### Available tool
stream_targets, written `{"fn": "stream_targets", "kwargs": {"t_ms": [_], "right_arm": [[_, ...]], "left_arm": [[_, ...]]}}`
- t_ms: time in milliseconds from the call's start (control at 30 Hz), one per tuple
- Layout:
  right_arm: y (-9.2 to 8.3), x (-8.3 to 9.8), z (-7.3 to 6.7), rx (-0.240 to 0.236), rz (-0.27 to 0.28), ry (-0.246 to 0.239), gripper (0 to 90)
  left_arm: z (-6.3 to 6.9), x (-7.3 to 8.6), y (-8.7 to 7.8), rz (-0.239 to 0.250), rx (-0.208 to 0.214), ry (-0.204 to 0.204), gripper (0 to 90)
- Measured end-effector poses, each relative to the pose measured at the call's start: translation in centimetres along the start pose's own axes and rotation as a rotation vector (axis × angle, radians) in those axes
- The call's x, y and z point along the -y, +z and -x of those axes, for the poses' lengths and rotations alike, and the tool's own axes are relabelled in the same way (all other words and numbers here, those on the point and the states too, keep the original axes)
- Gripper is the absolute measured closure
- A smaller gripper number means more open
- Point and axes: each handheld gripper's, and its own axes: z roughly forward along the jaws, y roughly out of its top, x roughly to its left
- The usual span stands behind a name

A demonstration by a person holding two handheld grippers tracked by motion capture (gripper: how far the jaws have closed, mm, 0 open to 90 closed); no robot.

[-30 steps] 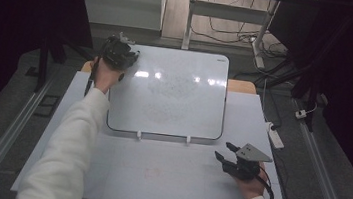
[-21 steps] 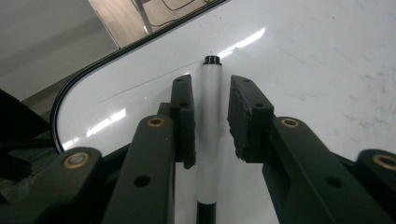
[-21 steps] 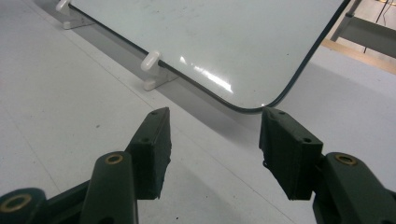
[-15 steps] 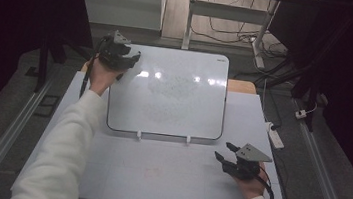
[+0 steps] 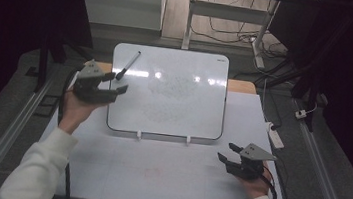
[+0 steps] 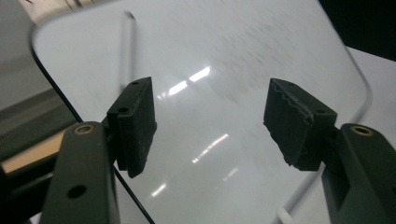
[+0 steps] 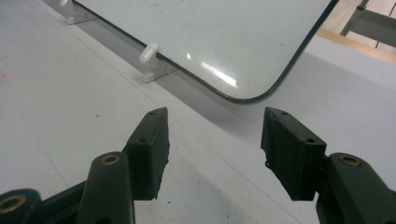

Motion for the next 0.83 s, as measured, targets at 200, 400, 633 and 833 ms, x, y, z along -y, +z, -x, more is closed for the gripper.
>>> {"fn": "stream_targets", "kwargs": {"t_ms": [200,400,633,833], "right_arm": [[-0.1,0.3,0.6,-0.020,-0.013,0.006,41.3],[-0.1,0.2,1.0,-0.025,-0.009,0.008,41.3],[-0.3,0.0,1.2,-0.020,0.002,0.015,41.3],[-0.4,-0.1,1.1,-0.013,0.015,0.001,41.4]], "left_arm": [[2.5,5.1,-2.2,-0.025,0.074,-0.034,34.2],[4.3,9.2,-3.4,-0.070,0.091,-0.064,33.4],[5.0,11.8,-3.6,-0.096,0.100,-0.095,33.2],[4.9,11.9,-3.4,-0.096,0.107,-0.099,33.0]]}}
